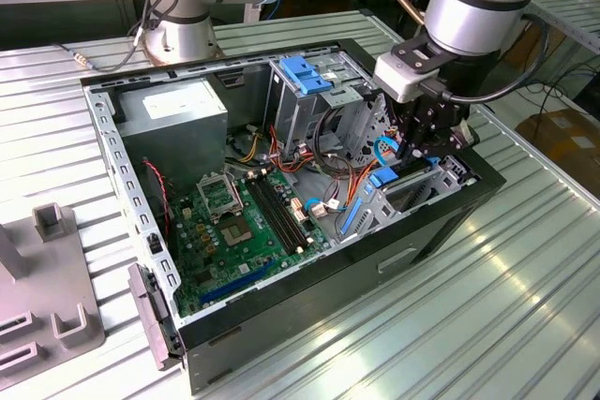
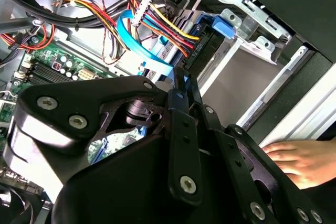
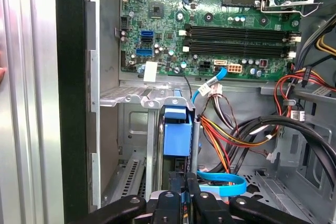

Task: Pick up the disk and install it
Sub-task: 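Insert the second disk wire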

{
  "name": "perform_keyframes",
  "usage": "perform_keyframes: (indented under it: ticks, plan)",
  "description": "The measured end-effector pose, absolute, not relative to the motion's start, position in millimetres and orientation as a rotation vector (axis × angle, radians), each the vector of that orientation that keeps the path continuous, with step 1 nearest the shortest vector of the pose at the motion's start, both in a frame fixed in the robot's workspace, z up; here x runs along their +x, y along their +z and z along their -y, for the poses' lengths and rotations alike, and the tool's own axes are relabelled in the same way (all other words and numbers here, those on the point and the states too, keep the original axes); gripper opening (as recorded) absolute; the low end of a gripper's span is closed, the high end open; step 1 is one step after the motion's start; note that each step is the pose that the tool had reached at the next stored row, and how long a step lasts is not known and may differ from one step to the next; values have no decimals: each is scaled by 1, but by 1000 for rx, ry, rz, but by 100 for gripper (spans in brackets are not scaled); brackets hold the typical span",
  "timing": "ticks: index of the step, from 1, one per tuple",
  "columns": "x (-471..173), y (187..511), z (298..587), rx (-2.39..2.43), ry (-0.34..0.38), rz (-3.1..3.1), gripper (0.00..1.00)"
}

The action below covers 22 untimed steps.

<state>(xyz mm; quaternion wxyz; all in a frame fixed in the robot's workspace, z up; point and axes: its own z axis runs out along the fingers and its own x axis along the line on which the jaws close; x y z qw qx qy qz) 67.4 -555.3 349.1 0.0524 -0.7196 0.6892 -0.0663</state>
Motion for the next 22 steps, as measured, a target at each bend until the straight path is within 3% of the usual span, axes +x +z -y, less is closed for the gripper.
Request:
perform_keyframes:
  ticks: [10, 22]
  plan:
    - [68, 348, 555, -2179, -208, -2087, 16]
    - [68, 345, 569, -2124, -113, -2052, 16]
